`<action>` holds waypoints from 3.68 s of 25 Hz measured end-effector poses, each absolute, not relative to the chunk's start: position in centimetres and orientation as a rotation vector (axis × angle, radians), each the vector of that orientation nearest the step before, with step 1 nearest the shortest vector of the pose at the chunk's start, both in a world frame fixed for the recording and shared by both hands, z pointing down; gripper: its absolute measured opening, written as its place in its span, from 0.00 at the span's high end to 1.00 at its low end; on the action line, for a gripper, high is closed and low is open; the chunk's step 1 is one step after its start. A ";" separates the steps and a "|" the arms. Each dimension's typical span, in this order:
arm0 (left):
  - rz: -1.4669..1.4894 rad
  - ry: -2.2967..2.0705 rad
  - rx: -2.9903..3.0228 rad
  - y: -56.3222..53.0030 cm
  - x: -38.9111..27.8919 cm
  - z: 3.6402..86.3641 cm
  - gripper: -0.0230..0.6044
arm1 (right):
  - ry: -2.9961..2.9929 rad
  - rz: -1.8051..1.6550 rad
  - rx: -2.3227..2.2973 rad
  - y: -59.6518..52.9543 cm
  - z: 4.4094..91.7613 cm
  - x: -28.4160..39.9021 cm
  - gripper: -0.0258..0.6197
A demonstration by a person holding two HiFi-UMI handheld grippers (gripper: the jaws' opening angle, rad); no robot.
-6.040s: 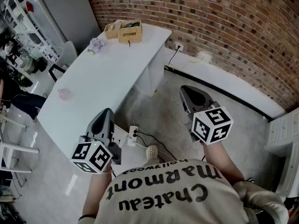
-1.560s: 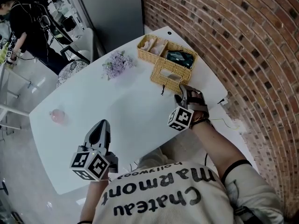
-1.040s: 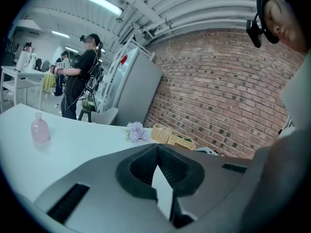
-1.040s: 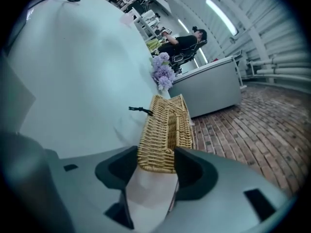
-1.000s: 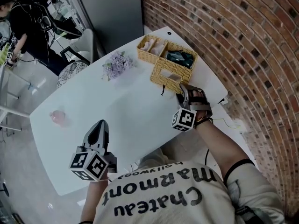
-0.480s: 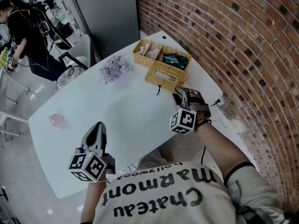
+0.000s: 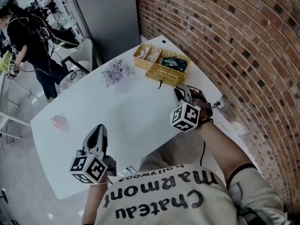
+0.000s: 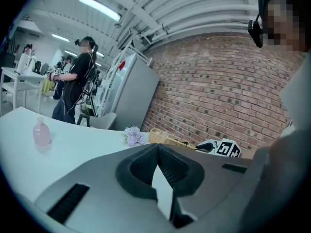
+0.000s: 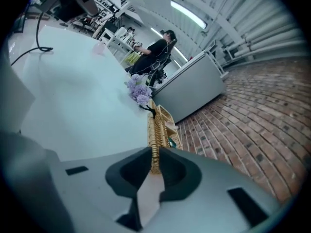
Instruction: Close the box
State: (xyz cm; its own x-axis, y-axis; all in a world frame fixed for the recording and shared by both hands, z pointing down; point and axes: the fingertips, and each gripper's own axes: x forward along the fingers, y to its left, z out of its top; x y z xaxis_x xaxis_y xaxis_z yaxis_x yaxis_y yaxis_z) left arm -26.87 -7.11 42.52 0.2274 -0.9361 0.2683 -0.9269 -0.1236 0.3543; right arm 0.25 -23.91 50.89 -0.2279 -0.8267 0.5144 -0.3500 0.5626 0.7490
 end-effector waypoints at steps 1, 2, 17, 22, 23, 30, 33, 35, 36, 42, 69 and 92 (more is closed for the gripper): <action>-0.029 -1.712 2.065 -6.9 -26.8 42.4 0.96 | -1.829 -0.585 0.974 -24.0 50.6 0.3 0.88; -0.032 -1.714 2.064 -6.8 -26.8 42.4 0.96 | -1.844 -0.563 0.981 -24.1 50.3 0.3 0.88; -0.080 -1.727 2.076 -5.5 -25.4 41.4 0.96 | -1.903 -0.450 1.055 -26.1 46.9 1.4 0.89; -0.085 -1.715 2.076 -5.5 -24.5 42.1 0.96 | -1.916 -0.429 1.068 -27.1 46.1 1.8 0.89; -0.082 -1.707 2.079 -5.5 -24.2 42.2 0.96 | -1.914 -0.428 1.069 -27.3 45.9 1.9 0.89; -0.056 -1.657 2.103 -6.9 -22.3 42.8 0.96 | -1.962 -0.355 1.111 -28.2 45.4 2.3 0.88; -0.049 -1.641 2.111 -7.8 -21.7 42.7 0.96 | -1.990 -0.321 1.124 -28.7 45.0 2.7 0.87; -0.052 -1.634 2.111 -8.6 -21.4 42.6 0.96 | -2.017 -0.289 1.127 -29.2 44.6 2.9 0.87; -0.052 -1.631 2.111 -9.0 -21.2 42.6 0.96 | -2.028 -0.280 1.125 -29.5 44.4 3.1 0.87; -0.021 -1.617 2.105 -12.0 -19.5 43.0 0.96 | -2.073 -0.284 1.082 -31.5 43.4 3.9 0.88; -0.065 -1.625 2.096 -22.7 -11.6 42.1 0.96 | -2.289 -0.304 1.081 -36.2 42.2 6.5 0.88; -0.174 -1.883 1.861 -21.0 -12.1 41.1 0.96 | -2.402 -0.155 0.996 -39.6 43.2 8.0 0.88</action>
State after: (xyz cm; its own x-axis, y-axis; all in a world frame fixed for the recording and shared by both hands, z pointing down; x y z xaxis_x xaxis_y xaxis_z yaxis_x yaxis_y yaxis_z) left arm -12.10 -21.03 41.10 0.0434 -0.9683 0.2462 -0.9066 0.0653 0.4168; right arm 7.98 -39.57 43.22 -0.5875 -0.6861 0.4292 -0.6252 0.7215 0.2975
